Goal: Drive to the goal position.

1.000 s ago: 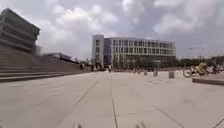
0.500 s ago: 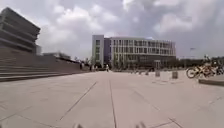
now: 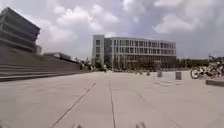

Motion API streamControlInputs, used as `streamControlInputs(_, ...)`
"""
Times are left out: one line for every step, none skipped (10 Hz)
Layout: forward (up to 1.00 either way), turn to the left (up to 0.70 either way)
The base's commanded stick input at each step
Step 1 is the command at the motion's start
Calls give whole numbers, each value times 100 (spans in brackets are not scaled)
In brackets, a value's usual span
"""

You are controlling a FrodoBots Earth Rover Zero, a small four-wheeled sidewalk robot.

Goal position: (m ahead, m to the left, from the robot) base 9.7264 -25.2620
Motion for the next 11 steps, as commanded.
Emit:
streamControlInputs(70, 0)
streamControlInputs(70, 0)
streamControlInputs(70, 0)
streamControlInputs(70, 0)
streamControlInputs(70, -3)
streamControlInputs(70, -10)
streamControlInputs(70, -14)
streamControlInputs(70, -14)
streamControlInputs(70, -14)
streamControlInputs(70, -14)
streamControlInputs(70, -14)
